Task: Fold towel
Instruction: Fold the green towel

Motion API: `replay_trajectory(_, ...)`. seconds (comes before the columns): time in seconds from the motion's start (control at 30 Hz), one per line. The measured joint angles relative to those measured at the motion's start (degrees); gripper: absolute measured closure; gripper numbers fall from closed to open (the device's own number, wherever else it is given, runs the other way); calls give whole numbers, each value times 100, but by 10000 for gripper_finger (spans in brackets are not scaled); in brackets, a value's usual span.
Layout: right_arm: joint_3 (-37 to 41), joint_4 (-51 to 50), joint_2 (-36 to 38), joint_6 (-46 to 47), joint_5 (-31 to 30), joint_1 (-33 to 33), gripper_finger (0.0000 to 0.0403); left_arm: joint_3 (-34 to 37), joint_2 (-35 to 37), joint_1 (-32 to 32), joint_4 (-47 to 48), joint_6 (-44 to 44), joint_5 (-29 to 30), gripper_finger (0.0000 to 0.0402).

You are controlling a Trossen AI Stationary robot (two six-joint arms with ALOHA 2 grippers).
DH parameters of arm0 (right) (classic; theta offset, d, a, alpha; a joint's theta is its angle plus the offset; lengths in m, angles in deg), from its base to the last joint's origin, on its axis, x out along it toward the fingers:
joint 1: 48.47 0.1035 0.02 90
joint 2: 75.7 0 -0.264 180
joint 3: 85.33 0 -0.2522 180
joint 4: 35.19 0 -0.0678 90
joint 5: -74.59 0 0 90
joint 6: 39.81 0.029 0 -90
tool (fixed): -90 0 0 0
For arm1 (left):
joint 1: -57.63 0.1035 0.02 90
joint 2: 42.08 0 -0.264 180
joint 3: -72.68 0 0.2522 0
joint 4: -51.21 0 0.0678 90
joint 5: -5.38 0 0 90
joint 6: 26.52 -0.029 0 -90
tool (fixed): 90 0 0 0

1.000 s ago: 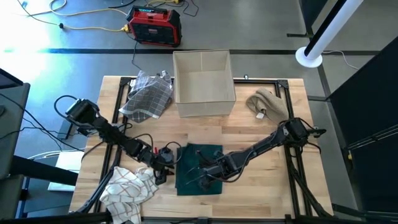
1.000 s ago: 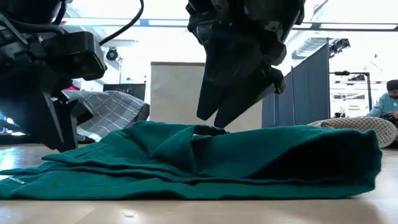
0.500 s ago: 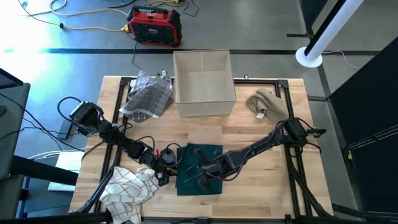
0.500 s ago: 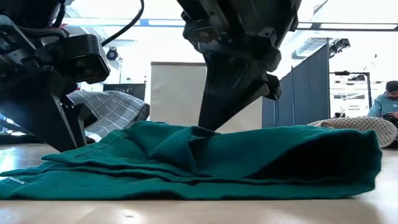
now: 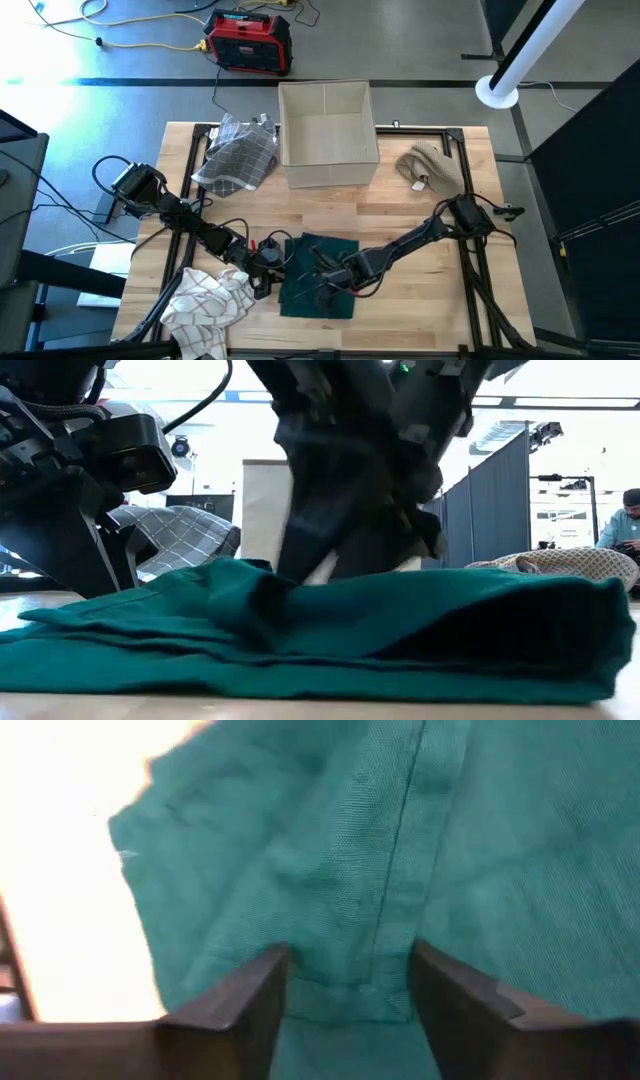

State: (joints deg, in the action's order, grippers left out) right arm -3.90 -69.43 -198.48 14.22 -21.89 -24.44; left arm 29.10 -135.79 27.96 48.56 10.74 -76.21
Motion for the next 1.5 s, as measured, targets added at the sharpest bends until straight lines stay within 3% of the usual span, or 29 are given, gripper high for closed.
replay_trajectory(0.2, -539, 12, 60, -490, 307, 39, 383, 2, -2, 0, 15, 0, -2, 257)
replay_trajectory(0.47, -655, 636, 19, -1123, 1006, -18, 398, 2, -2, 32, 33, -86, 22, 257)
replay_trajectory(0.6, -632, 1005, -114, -1115, 1150, -67, 380, 2, -4, 35, 31, -77, 28, 257)
replay_trajectory(0.87, -630, 950, -145, -598, 1666, -94, 249, 5, -4, 33, 0, 43, 43, 257)
replay_trajectory(1.03, -630, 957, -145, -311, 1871, -130, 200, 20, -13, 105, -303, 487, -281, 257)
replay_trajectory(1.27, -630, 504, -144, -24, 2672, -163, 201, 19, 112, 84, -123, 939, -441, 257)
replay_trajectory(1.37, -630, -15, -52, 9, 2568, -53, 219, 13, 349, 2, 363, 1264, -592, 259)
replay_trajectory(1.5, -630, -1007, 245, -44, 1952, 160, 257, 22, 849, -257, 1050, 1426, -645, 276)
